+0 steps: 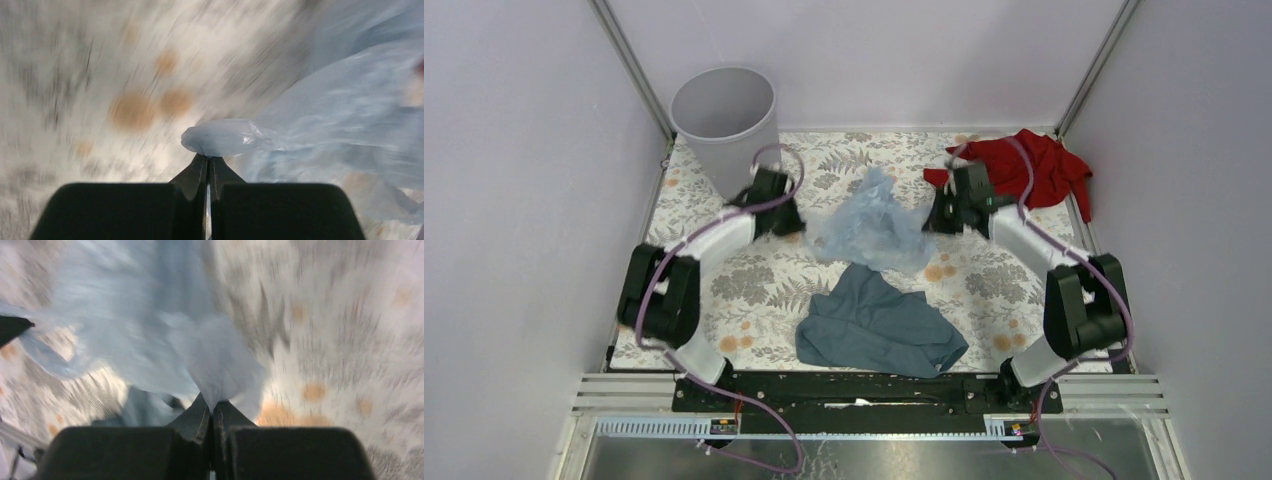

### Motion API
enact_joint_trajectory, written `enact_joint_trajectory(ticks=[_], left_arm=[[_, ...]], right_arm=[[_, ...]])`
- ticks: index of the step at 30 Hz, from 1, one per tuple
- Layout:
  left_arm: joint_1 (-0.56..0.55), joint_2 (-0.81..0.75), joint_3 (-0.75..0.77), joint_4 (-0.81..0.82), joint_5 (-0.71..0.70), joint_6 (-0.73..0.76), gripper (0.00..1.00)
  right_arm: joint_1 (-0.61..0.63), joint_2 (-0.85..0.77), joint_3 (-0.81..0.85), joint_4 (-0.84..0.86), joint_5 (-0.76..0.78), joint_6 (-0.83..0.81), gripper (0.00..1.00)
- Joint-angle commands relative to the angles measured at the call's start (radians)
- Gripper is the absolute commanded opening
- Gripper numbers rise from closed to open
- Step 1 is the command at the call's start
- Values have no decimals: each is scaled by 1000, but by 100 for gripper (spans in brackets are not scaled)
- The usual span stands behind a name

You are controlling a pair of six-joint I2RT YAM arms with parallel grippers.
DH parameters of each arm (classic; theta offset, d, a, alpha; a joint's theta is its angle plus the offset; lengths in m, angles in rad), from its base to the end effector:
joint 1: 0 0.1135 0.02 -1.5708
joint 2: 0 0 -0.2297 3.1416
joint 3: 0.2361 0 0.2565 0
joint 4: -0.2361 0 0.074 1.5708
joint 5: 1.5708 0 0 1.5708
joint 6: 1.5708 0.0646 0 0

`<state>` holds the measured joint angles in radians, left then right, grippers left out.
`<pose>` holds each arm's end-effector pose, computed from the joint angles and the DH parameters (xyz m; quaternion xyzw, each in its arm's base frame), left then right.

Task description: Put the trash bags into the trash bin

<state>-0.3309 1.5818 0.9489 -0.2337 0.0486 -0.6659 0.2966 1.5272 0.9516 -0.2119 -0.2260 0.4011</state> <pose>0.3288 -0.1163 0.1385 -0.1482 0.9266 -0.1848 0.2919 0.3290 0.1157 0.1605 0.0050 0.9194 0.2276 0.3208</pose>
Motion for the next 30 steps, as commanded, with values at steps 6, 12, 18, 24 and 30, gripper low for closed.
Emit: enact_joint_trajectory(ticks=[6, 12, 18, 24, 30], left_arm=[[-259, -108, 931, -12, -112, 428, 0], [-294, -340, 290, 275, -417, 329, 0], [-175, -101, 172, -20, -158, 107, 0], [-175, -153, 530, 6, 10, 190, 0], [-293, -268, 863, 131, 91, 315, 0]], right_arm=[[50, -31, 955, -215, 60, -180, 0], [76, -364, 250, 380, 49, -181, 2], [77, -167, 9, 226, 81, -72, 0], [78, -205, 396, 32, 108, -133, 0], [81, -254, 842, 0, -68, -132, 0]])
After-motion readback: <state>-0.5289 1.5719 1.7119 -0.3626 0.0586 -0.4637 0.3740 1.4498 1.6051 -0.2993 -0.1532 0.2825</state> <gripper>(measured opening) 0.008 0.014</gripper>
